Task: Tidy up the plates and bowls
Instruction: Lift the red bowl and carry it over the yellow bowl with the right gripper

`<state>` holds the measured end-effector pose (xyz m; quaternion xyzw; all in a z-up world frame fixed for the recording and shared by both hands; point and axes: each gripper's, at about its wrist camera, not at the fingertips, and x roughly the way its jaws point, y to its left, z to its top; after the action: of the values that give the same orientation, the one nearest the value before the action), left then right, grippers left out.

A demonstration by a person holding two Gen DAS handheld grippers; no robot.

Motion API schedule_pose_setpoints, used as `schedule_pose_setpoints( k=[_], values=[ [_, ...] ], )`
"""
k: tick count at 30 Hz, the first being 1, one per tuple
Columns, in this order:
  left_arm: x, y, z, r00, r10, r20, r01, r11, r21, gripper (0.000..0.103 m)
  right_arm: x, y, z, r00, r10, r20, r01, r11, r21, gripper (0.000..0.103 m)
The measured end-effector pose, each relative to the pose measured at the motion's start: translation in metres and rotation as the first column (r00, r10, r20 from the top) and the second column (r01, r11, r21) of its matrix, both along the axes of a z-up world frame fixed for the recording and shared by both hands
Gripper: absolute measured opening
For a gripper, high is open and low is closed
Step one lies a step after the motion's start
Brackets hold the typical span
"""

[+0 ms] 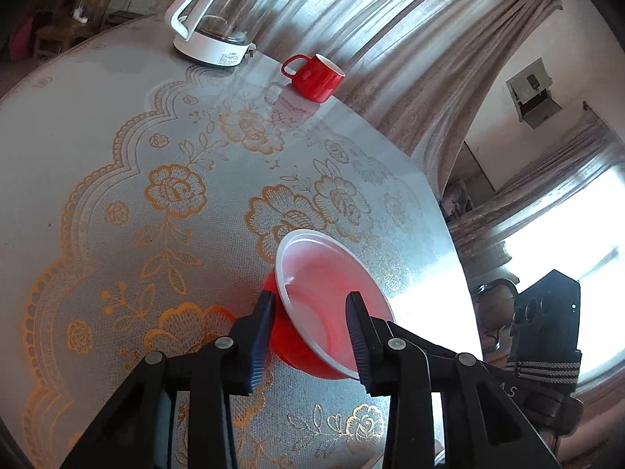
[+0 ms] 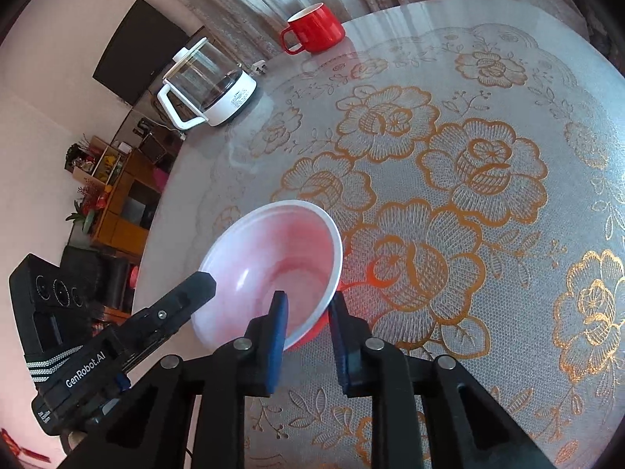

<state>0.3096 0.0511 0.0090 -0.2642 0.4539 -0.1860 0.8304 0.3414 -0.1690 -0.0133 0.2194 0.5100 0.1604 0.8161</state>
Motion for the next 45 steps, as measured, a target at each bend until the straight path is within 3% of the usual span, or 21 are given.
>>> schedule_pose_setpoints(
  k=[8,22,39,42,45],
  values=[
    [-0.023,0.0,0.001,1.0,-0.006,-0.006,0.006,1.0,-0.004,0.036,-0.02,-0.003,0.004,1.0,-0.01,-0.004,0.01,1.0,0.026,0.018],
    [-0.085,-0.006,0.037,0.994,-0.05,0.099,0.045,0.998,0.045,0.036,-0.075,-0.006,0.03,0.996,-0.013,0.086,0.007,0.997,0.075,0.019],
    [-0.156,-0.019,0.056,0.981,-0.122,0.153,0.127,0.992,-0.02,0.039,-0.154,-0.027,0.061,0.977,-0.032,0.21,0.014,0.996,0.086,0.021],
    [-0.165,-0.024,0.057,0.976,-0.158,0.15,0.168,0.984,-0.059,0.039,-0.166,-0.029,0.063,0.975,-0.027,0.221,0.006,0.996,0.092,0.021],
    [-0.178,-0.034,0.062,0.965,-0.189,0.183,0.198,0.98,-0.034,0.039,-0.178,-0.025,0.065,0.973,0.013,0.232,-0.04,0.993,0.113,0.02]
  ],
)
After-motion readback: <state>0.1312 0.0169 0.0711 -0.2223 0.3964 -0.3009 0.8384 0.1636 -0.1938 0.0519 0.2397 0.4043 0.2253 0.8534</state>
